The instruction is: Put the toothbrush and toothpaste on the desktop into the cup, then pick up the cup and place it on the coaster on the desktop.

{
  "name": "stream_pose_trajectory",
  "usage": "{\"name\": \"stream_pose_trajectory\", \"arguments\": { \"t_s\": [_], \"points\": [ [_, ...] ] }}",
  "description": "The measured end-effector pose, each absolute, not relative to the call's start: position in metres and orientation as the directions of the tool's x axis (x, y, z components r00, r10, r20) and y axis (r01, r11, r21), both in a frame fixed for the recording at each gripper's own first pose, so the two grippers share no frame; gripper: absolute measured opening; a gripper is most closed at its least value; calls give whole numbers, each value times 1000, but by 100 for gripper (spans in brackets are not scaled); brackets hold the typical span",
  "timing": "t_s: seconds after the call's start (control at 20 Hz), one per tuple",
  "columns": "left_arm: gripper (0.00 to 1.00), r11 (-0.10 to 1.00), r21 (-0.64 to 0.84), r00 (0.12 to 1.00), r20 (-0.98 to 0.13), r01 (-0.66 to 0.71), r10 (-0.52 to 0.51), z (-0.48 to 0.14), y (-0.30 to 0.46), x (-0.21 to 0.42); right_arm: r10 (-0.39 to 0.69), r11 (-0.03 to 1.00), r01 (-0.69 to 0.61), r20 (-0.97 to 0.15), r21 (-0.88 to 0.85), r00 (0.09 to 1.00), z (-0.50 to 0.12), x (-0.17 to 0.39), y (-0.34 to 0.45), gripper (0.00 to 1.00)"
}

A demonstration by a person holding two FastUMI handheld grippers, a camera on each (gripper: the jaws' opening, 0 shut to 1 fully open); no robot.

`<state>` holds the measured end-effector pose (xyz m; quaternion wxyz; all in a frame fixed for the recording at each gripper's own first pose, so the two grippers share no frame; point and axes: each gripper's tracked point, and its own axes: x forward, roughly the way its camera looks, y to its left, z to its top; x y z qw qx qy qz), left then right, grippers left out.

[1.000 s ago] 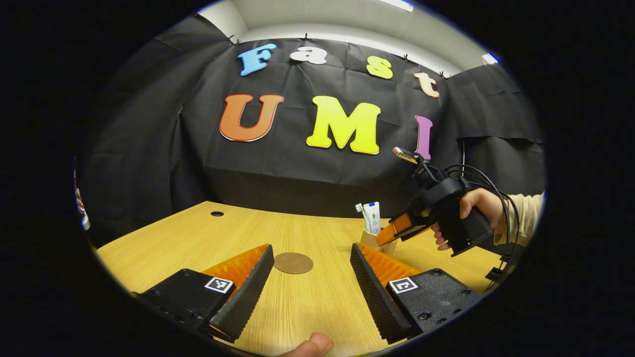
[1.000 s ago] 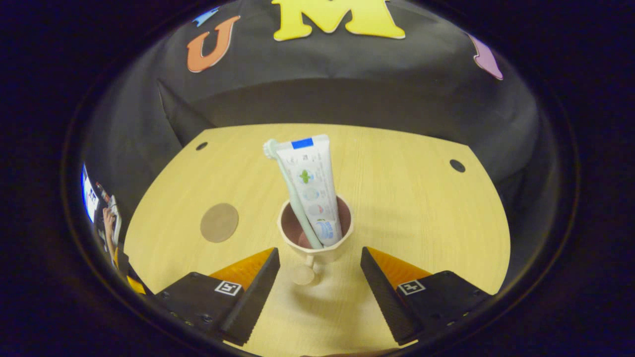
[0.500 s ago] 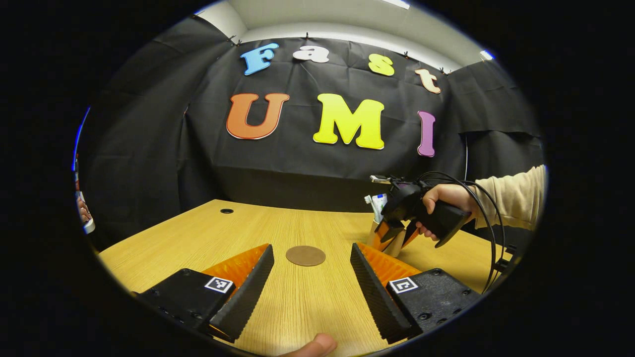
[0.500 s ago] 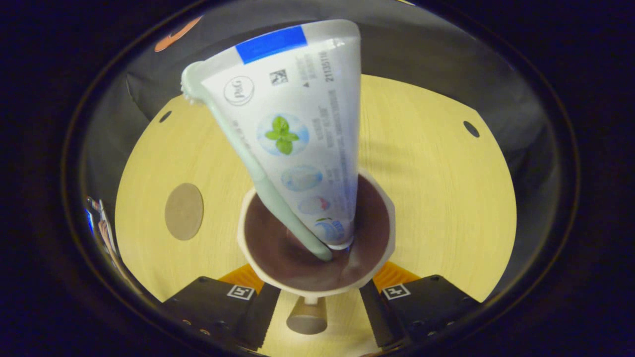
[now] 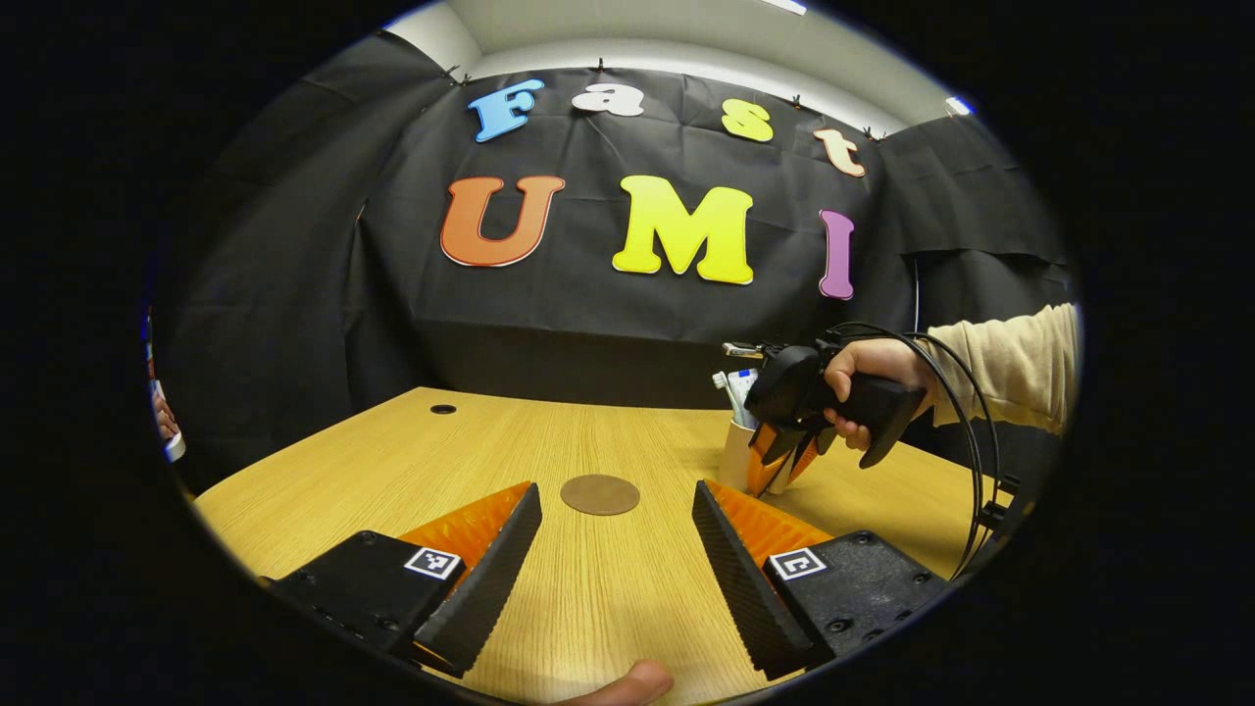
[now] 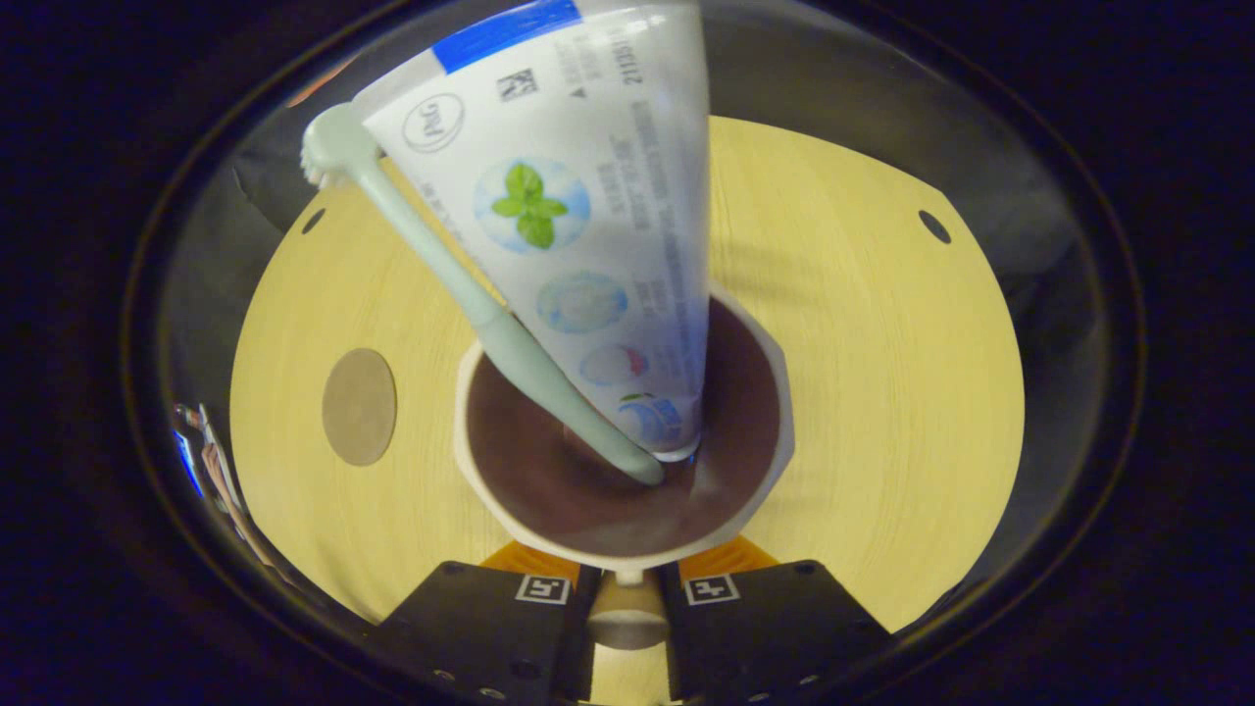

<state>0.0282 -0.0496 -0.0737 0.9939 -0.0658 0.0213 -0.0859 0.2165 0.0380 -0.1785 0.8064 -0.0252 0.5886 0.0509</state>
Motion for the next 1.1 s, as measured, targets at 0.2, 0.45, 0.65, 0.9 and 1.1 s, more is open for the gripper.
{"name": "stream_pose_trajectory", "arguments": {
  "t_s": [0.2,0.45,0.65,0.9,1.1],
  "points": [
    [98,982,-104,986,-17,161,-163,-72,-48,27,58,993,-118,-951,23,304,-180,214,38,27],
    [98,986,-95,990,1,137,-138,-73,-45,28,89,992,-118,-947,54,309,-183,209,42,27],
    [98,980,-156,991,-7,128,-131,-71,-44,24,111,986,-154,-936,62,335,-177,213,46,27],
    [98,983,-164,996,-1,86,-88,-74,-19,15,148,968,-241,-923,62,355,-171,226,47,27],
    [98,987,-155,999,-12,40,-43,-82,3,10,161,946,-321,-928,48,336,-163,235,46,27]
  ]
}}
